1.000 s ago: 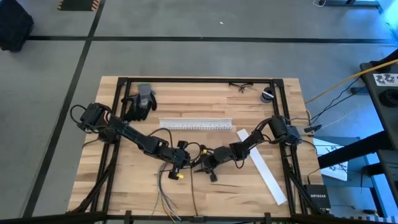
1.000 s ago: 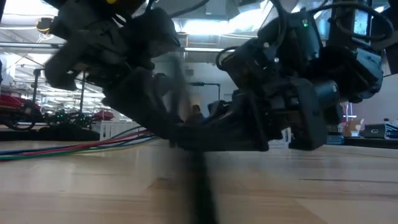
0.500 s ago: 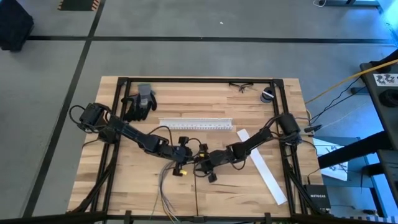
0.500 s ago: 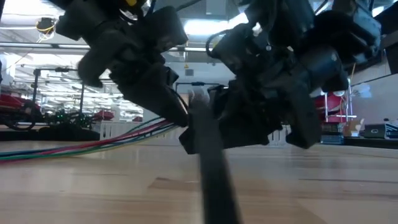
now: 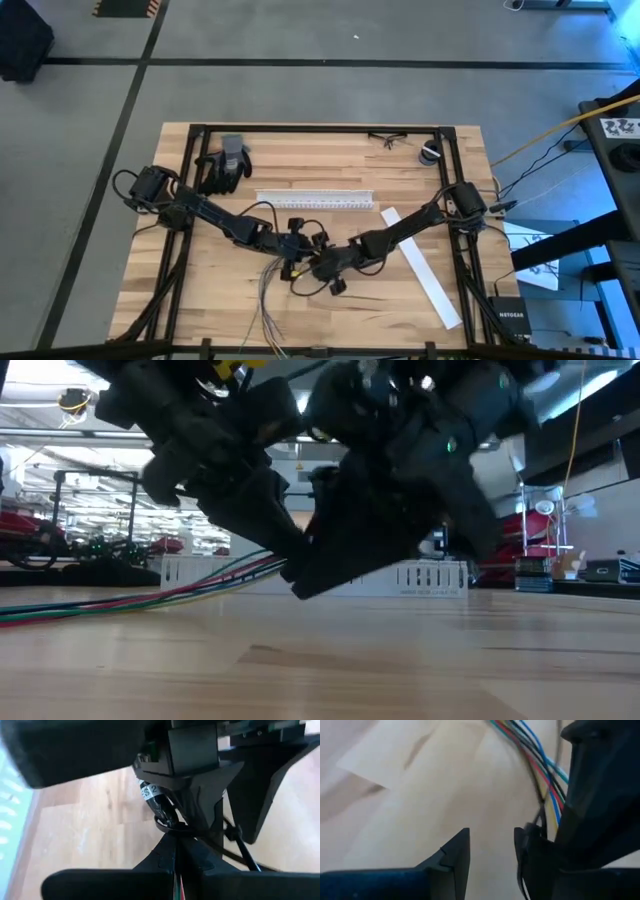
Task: Ziptie cables
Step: Wrap the cables together using a black ziptie
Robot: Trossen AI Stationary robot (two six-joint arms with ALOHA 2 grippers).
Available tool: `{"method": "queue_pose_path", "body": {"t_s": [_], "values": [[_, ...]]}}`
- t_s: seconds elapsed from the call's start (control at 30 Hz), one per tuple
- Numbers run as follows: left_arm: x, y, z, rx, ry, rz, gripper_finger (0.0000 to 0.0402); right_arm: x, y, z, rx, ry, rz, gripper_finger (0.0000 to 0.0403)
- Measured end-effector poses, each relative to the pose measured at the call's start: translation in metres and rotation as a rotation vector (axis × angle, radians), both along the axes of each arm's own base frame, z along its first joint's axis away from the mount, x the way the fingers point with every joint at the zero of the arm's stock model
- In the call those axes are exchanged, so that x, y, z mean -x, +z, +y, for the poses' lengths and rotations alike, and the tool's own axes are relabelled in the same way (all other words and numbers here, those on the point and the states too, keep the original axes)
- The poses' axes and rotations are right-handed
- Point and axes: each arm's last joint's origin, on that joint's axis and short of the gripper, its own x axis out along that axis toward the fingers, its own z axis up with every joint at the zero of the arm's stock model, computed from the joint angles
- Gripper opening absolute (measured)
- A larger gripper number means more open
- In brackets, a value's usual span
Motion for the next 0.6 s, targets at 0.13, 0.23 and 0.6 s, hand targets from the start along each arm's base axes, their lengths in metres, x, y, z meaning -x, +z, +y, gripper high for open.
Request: {"method": "queue_pose_path", "body": {"t_s": [0.13,0.23,0.6], "values": [[0.000,0.000,0.000,0.006,-0.006,0.002,0.0000,-0.004,0.012,0.001,0.022,-0.006,0.106,0.0147],[0.001,0.000,-0.002,0.008,-0.012,0.003,0.0000,-0.004,0.020,0.001,0.019,-0.053,0.208,0.0147],[0.001,0.000,-0.003,0.016,-0.025,0.004,0.0000,-0.004,0.035,0.000,0.048,-0.133,0.293,0.0147]]}}
